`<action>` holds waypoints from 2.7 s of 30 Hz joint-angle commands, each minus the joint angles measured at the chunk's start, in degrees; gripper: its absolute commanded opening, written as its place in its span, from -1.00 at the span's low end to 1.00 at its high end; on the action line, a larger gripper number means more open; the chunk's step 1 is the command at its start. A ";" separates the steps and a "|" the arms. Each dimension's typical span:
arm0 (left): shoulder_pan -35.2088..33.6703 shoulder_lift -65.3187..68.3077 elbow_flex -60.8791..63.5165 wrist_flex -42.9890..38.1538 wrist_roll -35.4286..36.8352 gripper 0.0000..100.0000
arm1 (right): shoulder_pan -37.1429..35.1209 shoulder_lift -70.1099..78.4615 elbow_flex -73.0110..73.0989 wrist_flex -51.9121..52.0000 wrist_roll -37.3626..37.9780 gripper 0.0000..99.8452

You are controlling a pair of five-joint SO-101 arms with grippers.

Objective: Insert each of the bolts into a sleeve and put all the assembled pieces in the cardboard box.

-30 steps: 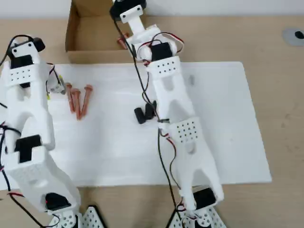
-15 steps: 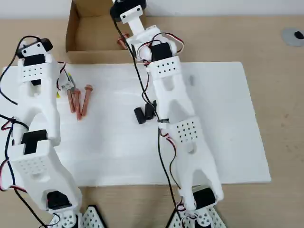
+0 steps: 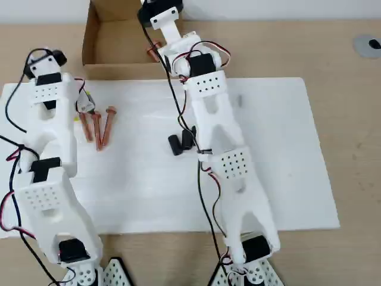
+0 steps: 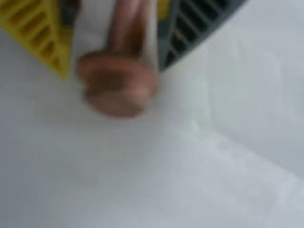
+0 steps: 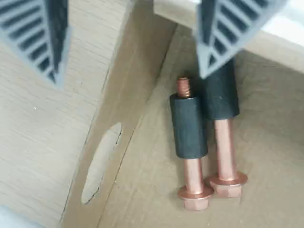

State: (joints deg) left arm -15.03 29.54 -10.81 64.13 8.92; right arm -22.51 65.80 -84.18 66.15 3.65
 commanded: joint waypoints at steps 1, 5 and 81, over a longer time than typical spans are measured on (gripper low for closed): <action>-0.18 0.13 -0.62 -0.70 0.09 -0.75 | 1.19 -5.32 -1.98 0.18 0.09 -0.56; -0.09 0.48 -0.18 -0.35 -0.09 -0.75 | 1.19 -5.32 -1.98 0.18 0.09 -0.56; 1.23 -89.98 57.85 -9.41 -6.15 -0.99 | -13.32 -39.16 63.43 31.74 -10.37 -0.88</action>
State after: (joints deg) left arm -12.84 -59.08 47.21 55.96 2.59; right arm -36.84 26.15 -20.70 98.86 -7.25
